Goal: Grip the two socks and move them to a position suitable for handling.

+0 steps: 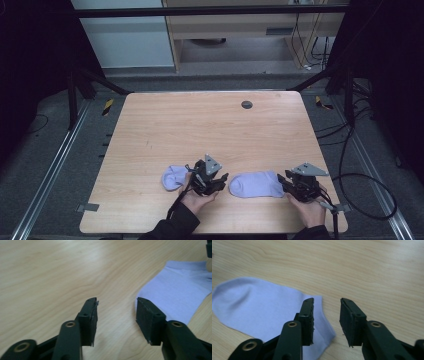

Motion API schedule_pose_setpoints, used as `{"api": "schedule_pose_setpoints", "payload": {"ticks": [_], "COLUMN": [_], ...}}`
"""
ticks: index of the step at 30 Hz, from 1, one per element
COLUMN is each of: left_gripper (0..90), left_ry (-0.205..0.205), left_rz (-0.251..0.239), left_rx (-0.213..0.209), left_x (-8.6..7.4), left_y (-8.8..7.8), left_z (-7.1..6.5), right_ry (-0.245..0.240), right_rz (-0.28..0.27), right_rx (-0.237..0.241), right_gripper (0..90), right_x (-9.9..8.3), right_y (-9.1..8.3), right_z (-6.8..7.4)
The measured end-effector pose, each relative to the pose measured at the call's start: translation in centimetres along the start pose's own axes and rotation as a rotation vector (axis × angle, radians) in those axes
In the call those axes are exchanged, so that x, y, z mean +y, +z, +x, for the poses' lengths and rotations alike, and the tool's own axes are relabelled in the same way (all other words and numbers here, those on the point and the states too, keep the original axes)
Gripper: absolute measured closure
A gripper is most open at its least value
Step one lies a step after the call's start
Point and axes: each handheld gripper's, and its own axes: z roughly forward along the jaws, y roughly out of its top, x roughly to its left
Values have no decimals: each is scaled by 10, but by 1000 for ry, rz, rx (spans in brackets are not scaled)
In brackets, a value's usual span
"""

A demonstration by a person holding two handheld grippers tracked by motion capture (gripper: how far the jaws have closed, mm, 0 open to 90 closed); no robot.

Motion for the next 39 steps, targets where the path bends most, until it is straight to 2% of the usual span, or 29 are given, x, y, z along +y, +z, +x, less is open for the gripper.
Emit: {"api": "schedule_pose_setpoints", "payload": {"ticks": [1,2,3,4,6,7,8,9,13,16,20,26,30,31,32,34,35,39], "left_gripper": [479,472,464,456,451,441,437,435,435,432,433,448,456,460,466,480,487,504], "left_ry": [-13,-13,-18,-30,-40,-52,-52,-63,-78,-92,-107,-163,-187,-187,-190,-192,-195,-191], "left_rz": [-11,-11,-16,-21,-28,-31,-31,-27,-33,-44,-44,-43,-39,-39,-23,-17,-2,30], "left_rx": [19,19,28,45,53,67,67,84,115,124,166,220,238,238,242,242,237,230], "left_x": [-1,-1,-2,-5,-7,-12,-12,-17,-27,-31,-46,-65,-76,-76,-81,-83,-87,-91], "left_y": [-9,-9,-13,-22,-26,-34,-34,-42,-55,-62,-77,-89,-93,-93,-93,-92,-90,-84], "left_z": [11,11,16,27,33,43,43,53,68,75,89,109,117,117,120,120,121,121], "right_ry": [12,12,5,2,4,13,13,13,-1,-14,-40,-93,-111,-111,-119,-123,-126,-144], "right_rz": [-20,-20,-38,-43,-45,-57,-57,-68,-72,-79,-100,-68,-68,-68,-77,-80,-85,-71], "right_rx": [8,8,16,22,28,47,47,61,85,95,142,208,243,243,261,272,293,334], "right_gripper": [608,608,592,585,577,555,555,531,501,486,461,453,413,413,409,407,407,425], "right_x": [2,2,5,6,8,11,11,15,24,30,48,64,73,73,78,80,84,87], "right_y": [-1,-1,-1,-1,-1,-1,-1,0,6,9,17,34,43,43,47,48,51,60], "right_z": [2,2,4,5,6,9,9,13,23,29,48,76,96,96,106,112,122,142]}}
